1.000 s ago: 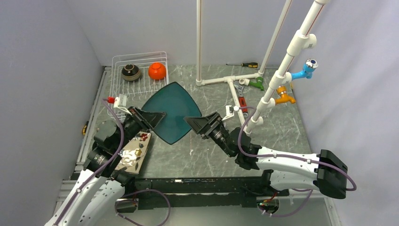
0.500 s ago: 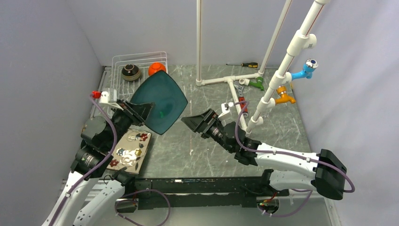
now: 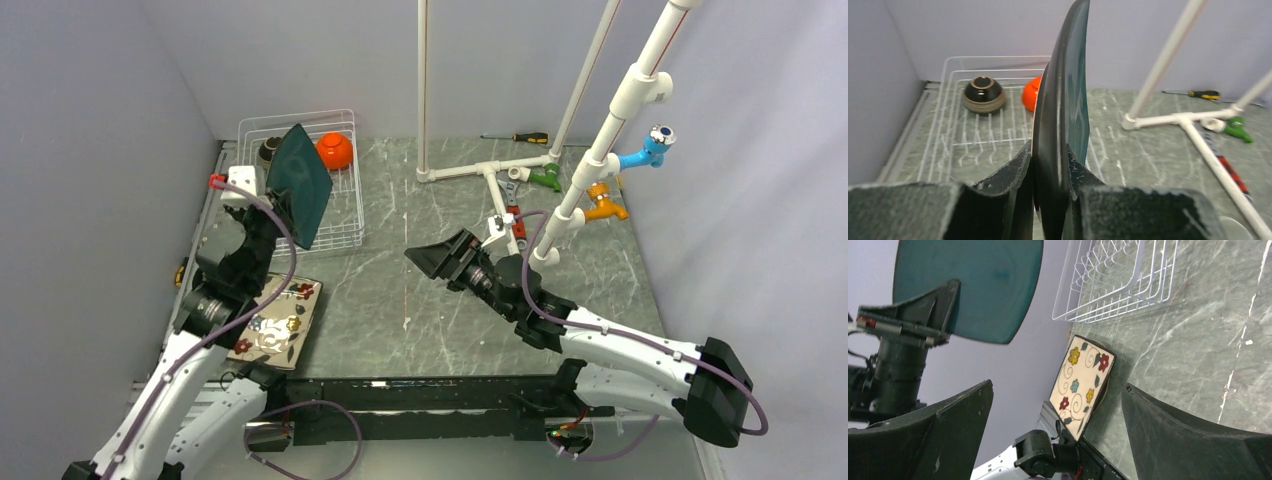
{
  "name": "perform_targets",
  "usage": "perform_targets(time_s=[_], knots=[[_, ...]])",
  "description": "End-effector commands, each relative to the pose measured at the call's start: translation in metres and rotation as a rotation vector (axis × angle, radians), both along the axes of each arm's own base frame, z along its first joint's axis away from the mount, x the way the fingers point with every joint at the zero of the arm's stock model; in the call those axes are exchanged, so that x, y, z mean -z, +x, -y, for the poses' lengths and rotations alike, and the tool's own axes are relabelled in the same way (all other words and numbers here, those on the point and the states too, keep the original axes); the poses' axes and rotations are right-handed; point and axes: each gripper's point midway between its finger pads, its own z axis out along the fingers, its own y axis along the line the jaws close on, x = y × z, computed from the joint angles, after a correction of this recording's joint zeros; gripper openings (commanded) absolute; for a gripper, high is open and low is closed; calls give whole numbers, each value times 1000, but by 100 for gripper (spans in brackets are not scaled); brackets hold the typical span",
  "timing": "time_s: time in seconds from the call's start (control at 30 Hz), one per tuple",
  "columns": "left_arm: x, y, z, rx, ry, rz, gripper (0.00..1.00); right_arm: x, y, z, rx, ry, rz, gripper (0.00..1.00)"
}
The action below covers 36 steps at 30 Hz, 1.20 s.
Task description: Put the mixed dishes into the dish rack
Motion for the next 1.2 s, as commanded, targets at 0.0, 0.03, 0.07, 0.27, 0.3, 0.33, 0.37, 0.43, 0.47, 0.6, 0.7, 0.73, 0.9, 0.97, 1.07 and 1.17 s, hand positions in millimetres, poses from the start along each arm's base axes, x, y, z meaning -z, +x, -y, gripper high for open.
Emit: perform_targets(time_s=[0.0, 0.03, 0.07, 0.27, 0.3, 0.33, 0.37, 0.43, 0.47, 0.6, 0.7, 0.73, 0.9, 0.97, 1.07, 1.17], knots=[[-76, 12, -27, -112, -45, 277, 0, 3, -7, 6, -28, -38, 19, 100], [-74, 18, -30, -128, -38, 278, 0, 4, -8, 6, -33, -43, 18, 100], [-72, 23, -34, -146, -26, 282, 0, 5, -9, 6, -40, -48, 18, 100], [-52, 53, -71, -299, 49, 298, 0, 12, -16, 8, -66, -64, 12, 100], [-51, 55, -80, -329, 47, 314, 0, 13, -17, 8, -70, -63, 11, 100], [-50, 56, -92, -362, 51, 321, 0, 12, -17, 8, -73, -61, 12, 99], [-46, 59, -99, -371, 57, 318, 0, 13, -19, 9, -79, -64, 11, 99], [-38, 64, -115, -396, 62, 305, 0, 11, -22, 9, -94, -68, 12, 99], [-32, 65, -122, -410, 65, 294, 0, 10, -24, 10, -101, -73, 13, 99], [-16, 68, -159, -483, 98, 305, 0, 7, -31, 17, -114, -84, 18, 99], [-1, 72, -176, -488, 81, 295, 0, 6, -33, 23, -104, -86, 21, 99], [0, 74, -178, -473, 91, 308, 0, 4, -33, 25, -101, -87, 24, 99], [8, 89, -185, -420, 105, 308, 0, 2, -29, 35, -81, -104, 31, 99], [13, 94, -187, -404, 110, 304, 0, 1, -28, 37, -79, -104, 32, 99], [16, 101, -185, -359, 141, 298, 0, 4, -25, 37, -82, -106, 27, 100], [22, 103, -186, -357, 164, 280, 0, 10, -23, 34, -96, -104, 14, 100]])
